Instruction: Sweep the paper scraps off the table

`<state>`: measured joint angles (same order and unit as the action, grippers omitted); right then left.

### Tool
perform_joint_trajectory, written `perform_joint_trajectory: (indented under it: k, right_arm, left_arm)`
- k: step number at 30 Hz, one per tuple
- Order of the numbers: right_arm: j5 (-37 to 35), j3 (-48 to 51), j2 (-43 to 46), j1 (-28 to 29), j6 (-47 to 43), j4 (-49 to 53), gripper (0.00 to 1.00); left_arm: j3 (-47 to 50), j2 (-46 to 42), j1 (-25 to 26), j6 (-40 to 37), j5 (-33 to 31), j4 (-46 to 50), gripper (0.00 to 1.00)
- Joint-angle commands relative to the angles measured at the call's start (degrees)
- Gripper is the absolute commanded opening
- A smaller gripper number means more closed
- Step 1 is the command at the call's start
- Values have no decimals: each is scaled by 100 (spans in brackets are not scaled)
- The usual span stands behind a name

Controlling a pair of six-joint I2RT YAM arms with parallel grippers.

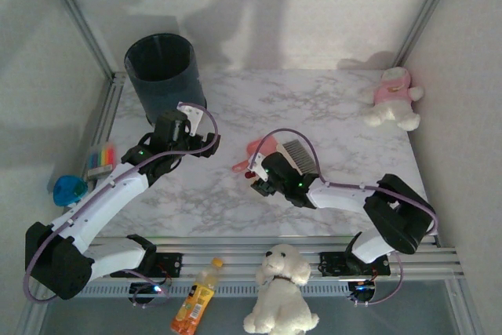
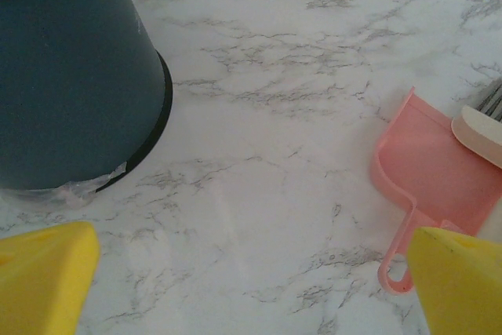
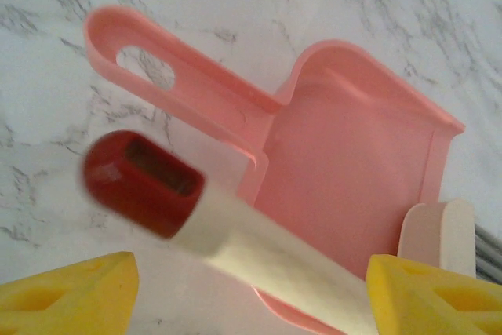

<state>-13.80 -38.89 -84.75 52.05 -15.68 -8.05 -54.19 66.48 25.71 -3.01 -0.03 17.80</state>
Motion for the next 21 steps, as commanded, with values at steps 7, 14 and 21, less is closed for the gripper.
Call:
perform_joint_trajectory:
  k: [7,14,21]
  right_arm:
    - [163,68,579,-49,198,7,78]
    - [-722,327,1021,-322,790,-531,78]
    - [-2222,273,1117,-633,1368,-411,78]
  left_arm:
    - [84,-18,-47,-78,-62,46,100]
    - [-95,48,-40,432,-627,-24,99]
    - [337,-153,-41,928,-2004,-916,100]
